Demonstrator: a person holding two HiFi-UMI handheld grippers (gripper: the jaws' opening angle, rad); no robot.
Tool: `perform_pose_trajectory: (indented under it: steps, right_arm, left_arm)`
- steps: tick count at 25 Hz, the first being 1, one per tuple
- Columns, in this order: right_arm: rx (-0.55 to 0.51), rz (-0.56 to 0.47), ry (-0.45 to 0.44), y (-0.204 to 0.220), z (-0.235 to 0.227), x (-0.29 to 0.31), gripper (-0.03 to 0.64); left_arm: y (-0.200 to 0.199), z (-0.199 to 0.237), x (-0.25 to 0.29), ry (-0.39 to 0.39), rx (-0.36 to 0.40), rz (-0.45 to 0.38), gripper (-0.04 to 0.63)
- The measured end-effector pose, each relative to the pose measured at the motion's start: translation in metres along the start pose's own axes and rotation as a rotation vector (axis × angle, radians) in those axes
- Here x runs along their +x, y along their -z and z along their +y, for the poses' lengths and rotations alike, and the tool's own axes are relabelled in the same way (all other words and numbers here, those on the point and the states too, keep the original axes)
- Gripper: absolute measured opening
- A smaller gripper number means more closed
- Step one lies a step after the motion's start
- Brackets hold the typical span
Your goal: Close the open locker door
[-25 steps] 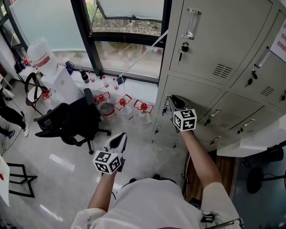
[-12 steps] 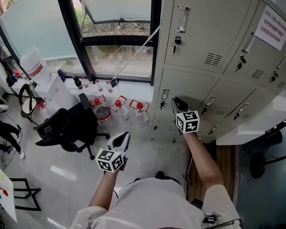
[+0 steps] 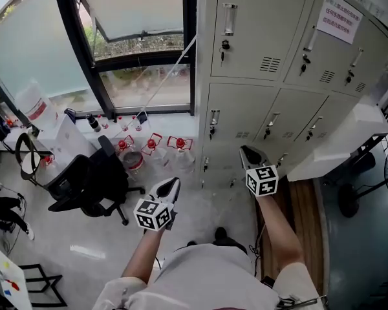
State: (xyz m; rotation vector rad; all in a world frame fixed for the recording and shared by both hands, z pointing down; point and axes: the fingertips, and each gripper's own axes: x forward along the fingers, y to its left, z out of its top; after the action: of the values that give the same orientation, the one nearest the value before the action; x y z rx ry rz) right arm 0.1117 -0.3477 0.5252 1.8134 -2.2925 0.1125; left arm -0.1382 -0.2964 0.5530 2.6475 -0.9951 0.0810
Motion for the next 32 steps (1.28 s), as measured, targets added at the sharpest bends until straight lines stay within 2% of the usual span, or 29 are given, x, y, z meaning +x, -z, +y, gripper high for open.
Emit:
perform_pose_trajectory:
  steps: [8,14,23,32]
  right_arm:
    - [0.057,-0.063,0.073,0.002,0.009,-0.064,0.008]
    - [0.025,-0.076,0.046,-0.002,0.021,-0.095,0.008]
    - [-0.034,-0.088,0.010,-0.011,0.000,-0.125,0.005]
    - [-0.021,-0.126,0.007,-0.018,-0.018,-0.136,0.003]
  left_arm:
    - [0.000,-0.018,-0.007,0.057,0.014,0.009,0.015]
    - [-0.009,-0.042,-0.010,0.093,0.024,-0.007,0.015]
    - [-0.022,-0.061,0.004,0.057,0.036,-0.045,0.015]
    - [-0.040,-0.068,0.006,0.011,0.056,-0.081,0.015]
